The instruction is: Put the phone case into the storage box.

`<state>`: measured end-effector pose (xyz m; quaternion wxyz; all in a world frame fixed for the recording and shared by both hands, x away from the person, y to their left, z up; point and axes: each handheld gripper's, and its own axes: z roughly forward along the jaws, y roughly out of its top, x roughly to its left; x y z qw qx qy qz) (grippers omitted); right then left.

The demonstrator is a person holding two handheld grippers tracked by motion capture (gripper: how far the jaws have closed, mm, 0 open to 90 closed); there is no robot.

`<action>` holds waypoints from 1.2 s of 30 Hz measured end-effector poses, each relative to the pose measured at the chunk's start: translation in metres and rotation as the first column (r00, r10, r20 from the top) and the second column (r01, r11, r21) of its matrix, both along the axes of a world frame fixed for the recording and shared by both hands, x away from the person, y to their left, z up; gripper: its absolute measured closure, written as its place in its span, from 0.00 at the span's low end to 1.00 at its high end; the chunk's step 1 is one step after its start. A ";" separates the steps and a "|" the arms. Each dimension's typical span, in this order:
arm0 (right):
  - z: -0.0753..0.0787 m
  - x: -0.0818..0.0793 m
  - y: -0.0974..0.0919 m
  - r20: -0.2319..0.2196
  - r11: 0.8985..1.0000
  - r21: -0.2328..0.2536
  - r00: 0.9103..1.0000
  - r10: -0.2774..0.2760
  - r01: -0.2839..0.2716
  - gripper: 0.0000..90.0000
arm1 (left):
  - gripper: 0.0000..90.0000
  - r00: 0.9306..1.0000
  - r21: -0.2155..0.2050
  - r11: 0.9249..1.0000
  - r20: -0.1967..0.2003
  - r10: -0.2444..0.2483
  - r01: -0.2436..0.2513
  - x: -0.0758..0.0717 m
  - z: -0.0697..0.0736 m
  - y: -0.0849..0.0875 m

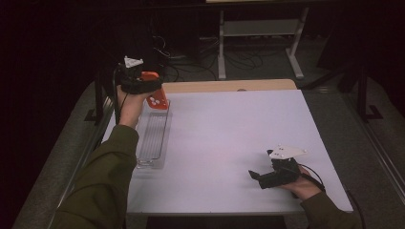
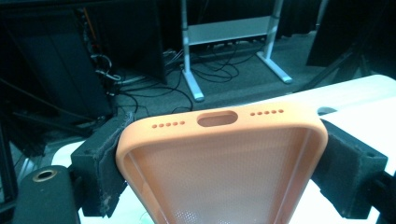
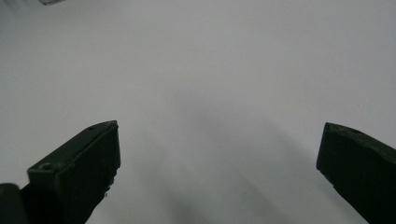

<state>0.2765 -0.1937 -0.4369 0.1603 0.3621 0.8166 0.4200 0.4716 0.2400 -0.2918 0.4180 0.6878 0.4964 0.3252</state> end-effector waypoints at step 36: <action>0.000 0.000 -0.001 -0.004 1.000 0.005 1.000 0.003 -0.003 0.00 | 0.16 0.984 0.094 0.990 -0.135 0.116 -0.104 0.041 -0.053 -0.005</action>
